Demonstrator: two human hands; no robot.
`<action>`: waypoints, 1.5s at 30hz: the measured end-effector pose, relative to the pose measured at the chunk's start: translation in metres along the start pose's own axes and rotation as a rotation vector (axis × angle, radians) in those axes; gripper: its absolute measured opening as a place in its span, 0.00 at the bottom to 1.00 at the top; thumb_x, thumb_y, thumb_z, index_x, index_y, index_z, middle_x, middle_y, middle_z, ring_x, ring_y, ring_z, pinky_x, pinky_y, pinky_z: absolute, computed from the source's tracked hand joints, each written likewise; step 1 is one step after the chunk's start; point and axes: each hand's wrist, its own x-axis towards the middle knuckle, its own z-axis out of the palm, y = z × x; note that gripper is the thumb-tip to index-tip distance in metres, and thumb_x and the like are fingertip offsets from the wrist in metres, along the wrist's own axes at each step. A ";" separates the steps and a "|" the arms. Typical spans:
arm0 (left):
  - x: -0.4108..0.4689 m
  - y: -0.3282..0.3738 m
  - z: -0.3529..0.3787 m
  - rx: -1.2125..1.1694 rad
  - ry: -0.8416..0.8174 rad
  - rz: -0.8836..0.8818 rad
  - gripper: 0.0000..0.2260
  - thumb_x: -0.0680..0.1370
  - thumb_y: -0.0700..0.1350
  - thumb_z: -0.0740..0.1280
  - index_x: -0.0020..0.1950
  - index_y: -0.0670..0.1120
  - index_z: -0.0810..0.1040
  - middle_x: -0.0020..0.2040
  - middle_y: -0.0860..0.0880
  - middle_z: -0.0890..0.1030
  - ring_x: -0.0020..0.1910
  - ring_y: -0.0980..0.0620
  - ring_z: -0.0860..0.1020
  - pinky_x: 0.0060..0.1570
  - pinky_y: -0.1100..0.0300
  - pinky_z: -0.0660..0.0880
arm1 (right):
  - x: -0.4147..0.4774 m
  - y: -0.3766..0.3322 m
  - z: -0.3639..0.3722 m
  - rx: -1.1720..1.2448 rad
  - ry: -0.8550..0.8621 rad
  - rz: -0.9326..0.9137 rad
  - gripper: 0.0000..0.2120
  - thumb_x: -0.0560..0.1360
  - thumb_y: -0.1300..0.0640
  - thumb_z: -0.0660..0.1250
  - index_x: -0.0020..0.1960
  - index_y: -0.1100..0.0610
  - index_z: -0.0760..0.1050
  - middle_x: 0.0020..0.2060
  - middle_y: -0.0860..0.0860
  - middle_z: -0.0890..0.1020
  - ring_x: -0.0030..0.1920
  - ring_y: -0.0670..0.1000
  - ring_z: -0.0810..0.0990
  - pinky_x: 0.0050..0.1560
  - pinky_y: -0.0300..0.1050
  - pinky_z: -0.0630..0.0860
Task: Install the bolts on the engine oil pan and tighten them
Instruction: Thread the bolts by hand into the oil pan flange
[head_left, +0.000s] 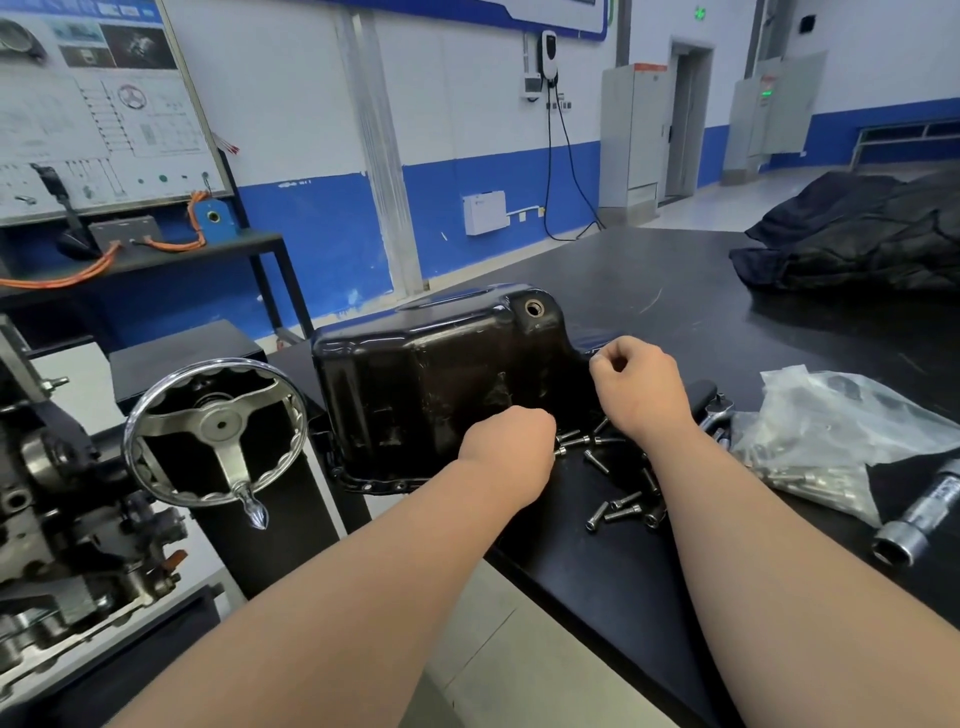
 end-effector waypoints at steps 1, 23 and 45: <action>0.001 0.000 -0.001 -0.021 -0.039 0.000 0.05 0.80 0.43 0.62 0.45 0.44 0.73 0.45 0.46 0.79 0.43 0.46 0.77 0.36 0.55 0.70 | 0.000 0.000 0.000 0.000 -0.004 -0.002 0.07 0.74 0.53 0.60 0.38 0.49 0.73 0.35 0.43 0.79 0.45 0.50 0.75 0.42 0.44 0.71; -0.060 -0.078 -0.085 -2.289 -0.074 -0.342 0.04 0.74 0.39 0.56 0.45 0.44 0.70 0.30 0.51 0.72 0.18 0.58 0.63 0.12 0.68 0.56 | -0.003 -0.045 0.010 0.245 -0.059 -0.040 0.18 0.77 0.44 0.61 0.62 0.52 0.72 0.52 0.45 0.76 0.51 0.45 0.73 0.52 0.40 0.65; -0.088 -0.222 -0.116 -1.106 0.636 -0.593 0.23 0.71 0.67 0.62 0.30 0.49 0.67 0.21 0.53 0.67 0.18 0.55 0.66 0.21 0.63 0.63 | 0.011 -0.177 0.044 0.647 -0.021 0.063 0.07 0.67 0.47 0.68 0.35 0.48 0.82 0.32 0.42 0.83 0.38 0.46 0.81 0.39 0.42 0.74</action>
